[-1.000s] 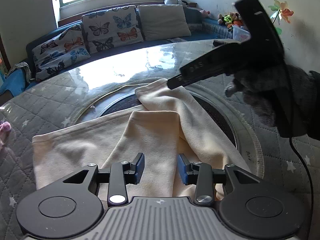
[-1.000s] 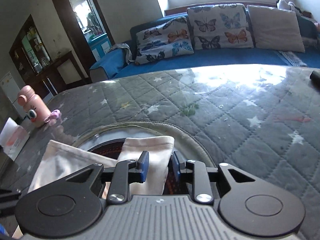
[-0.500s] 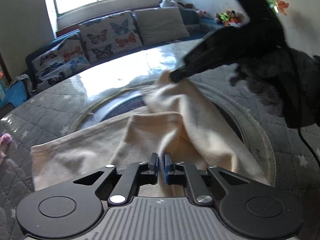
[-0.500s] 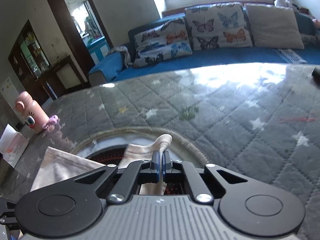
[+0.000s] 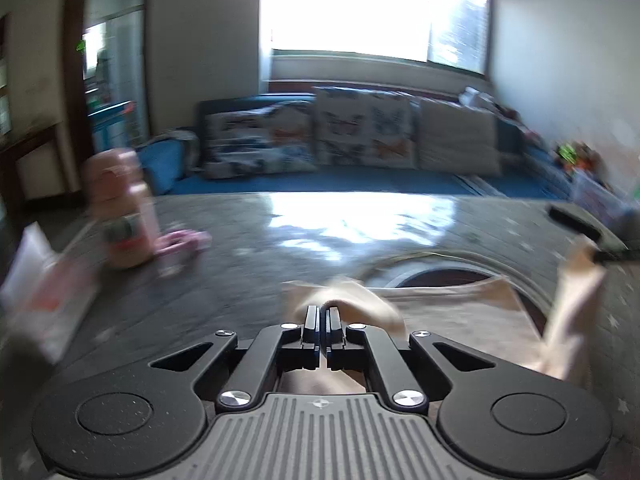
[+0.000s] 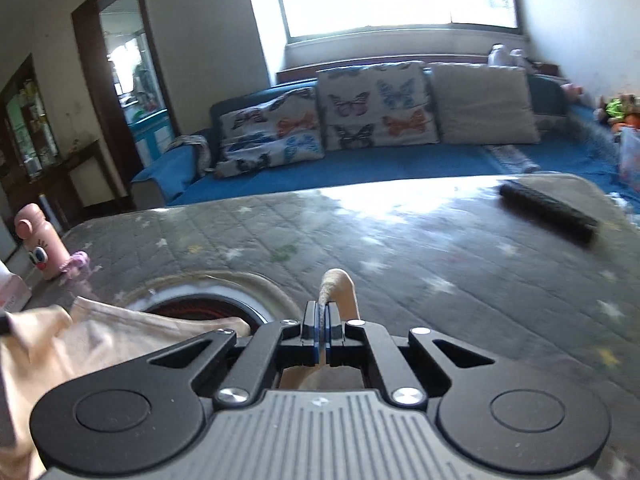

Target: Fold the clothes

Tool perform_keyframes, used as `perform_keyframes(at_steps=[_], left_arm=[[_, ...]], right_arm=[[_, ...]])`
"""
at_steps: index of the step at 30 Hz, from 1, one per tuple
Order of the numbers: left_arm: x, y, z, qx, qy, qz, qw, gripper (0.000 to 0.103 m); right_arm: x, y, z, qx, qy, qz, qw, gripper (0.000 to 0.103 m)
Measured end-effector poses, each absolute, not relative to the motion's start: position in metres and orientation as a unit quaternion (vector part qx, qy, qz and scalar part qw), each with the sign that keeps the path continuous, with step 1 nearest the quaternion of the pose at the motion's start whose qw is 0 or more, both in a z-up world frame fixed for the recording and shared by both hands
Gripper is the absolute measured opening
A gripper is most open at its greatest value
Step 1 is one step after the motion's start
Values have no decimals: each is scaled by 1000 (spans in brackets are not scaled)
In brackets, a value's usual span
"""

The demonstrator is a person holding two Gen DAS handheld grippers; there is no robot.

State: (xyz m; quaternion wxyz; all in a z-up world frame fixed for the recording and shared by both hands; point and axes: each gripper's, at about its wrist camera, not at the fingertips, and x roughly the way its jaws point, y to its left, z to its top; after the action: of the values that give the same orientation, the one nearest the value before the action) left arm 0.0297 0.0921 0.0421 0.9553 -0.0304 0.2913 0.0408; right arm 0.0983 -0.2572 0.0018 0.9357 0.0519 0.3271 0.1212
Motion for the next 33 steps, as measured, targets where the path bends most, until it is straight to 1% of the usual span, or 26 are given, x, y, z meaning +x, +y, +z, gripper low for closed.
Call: perform_keyframes(at_steps=[5,12,16,19,20,22,24,28,30,33], left_arm=[[-10,142,36,-72,296,105,947,3],[-48,188,6,-88,330,170,924,3],[-58,199,-13,-87,357,190,911,3],[-63,204,-17,-86,369,192,905,3],[-64,205,-17,-84,372,192,904,3],[-65,203,-14,-76,374,190,905,7],[-68,201,-10,-66,373,189,906,7],[-71,195,0,-60,364,180,912,16],[-74,189,6,-57,357,171,917,17],[-77,173,18,-53,344,145,926,18]], right_arm=[[58,-294,1,56,320,80,942,2],[11,-330,-8,66,313,26,947,2],[-1,-349,-25,81,335,-1,939,3],[-7,-358,-39,84,363,-16,928,4],[-9,-362,-42,87,371,-19,924,5],[-16,-368,-40,88,371,-23,924,8],[-19,-370,-33,76,361,-30,929,12],[-16,-369,-23,65,349,-28,935,14],[-11,-364,-24,61,352,-13,934,22],[0,-348,-31,49,363,16,930,26]])
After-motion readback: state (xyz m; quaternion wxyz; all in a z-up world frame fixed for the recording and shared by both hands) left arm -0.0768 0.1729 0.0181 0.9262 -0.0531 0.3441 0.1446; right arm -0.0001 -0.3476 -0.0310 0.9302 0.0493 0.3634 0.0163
